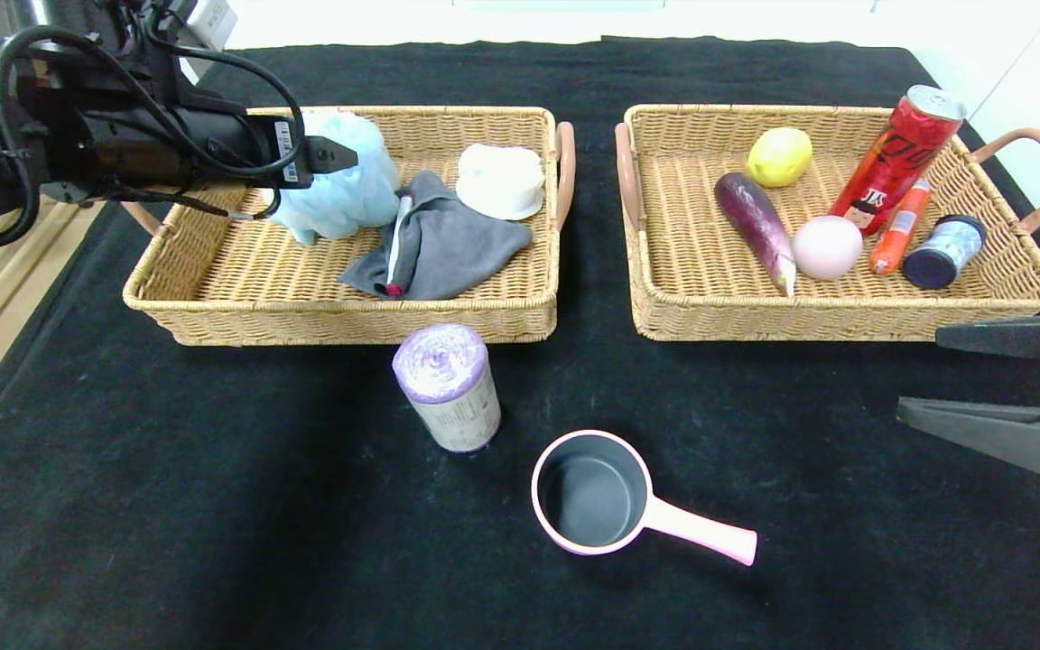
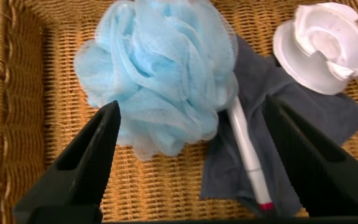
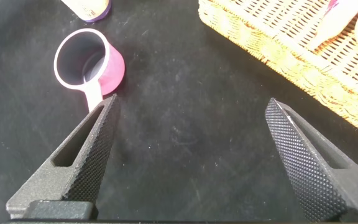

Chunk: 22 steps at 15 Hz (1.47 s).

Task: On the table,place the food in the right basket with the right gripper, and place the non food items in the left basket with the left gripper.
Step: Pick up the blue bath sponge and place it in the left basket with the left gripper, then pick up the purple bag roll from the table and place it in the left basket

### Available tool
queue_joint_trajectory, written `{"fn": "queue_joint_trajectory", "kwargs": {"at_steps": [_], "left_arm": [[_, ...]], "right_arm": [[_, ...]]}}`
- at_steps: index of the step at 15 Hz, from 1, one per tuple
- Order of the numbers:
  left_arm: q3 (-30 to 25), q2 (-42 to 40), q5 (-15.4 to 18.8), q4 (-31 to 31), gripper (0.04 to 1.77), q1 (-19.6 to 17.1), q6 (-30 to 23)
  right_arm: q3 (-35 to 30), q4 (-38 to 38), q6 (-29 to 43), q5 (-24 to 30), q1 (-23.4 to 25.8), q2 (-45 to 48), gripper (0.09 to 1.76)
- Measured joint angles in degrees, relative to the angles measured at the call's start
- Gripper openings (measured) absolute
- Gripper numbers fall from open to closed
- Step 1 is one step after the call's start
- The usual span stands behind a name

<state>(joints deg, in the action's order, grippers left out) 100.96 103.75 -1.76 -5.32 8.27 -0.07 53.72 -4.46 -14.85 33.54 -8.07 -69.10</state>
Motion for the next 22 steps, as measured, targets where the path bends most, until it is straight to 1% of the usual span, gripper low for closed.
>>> {"fn": "queue_joint_trajectory", "kwargs": {"at_steps": [3, 7, 8, 10, 11, 15, 19, 22], "left_arm": [[-1.55, -3.15, -0.02, -3.19, 1.68, 1.93, -0.11], [-2.9, -8.25, 0.09, -13.47, 1.69, 6.61, -0.04], [-3.61, -9.55, 0.07, -14.8, 1.69, 8.09, -0.06], [-5.27, -11.61, -0.15, -15.37, 1.7, 11.17, -0.13], [-6.4, -12.52, -0.89, -15.41, 1.7, 12.74, -0.15], [-11.35, -14.51, -5.96, -15.08, 1.7, 18.54, -0.34], [-15.17, -15.12, -7.52, -14.88, 1.7, 23.3, -3.15], [-17.12, -15.17, -8.0, -14.84, 1.71, 25.42, -3.67]], "right_arm": [[-0.01, 0.02, 0.02, 0.0, 0.0, 0.0, 1.71], [-0.01, 0.0, 0.0, 0.0, 0.0, -0.06, 1.71], [-0.01, 0.0, 0.0, -0.02, 0.0, -0.06, 1.71], [-0.01, -0.02, 0.02, 0.0, 0.0, -0.06, 1.71], [-0.01, 0.0, 0.02, 0.02, 0.0, -0.04, 1.71], [-0.01, 0.02, 0.02, 0.0, 0.06, -0.09, 1.71], [-0.01, 0.02, 0.02, -0.09, 0.09, -0.13, 1.71], [-0.01, 0.02, 0.02, -0.07, 0.09, -0.15, 1.71]]}}
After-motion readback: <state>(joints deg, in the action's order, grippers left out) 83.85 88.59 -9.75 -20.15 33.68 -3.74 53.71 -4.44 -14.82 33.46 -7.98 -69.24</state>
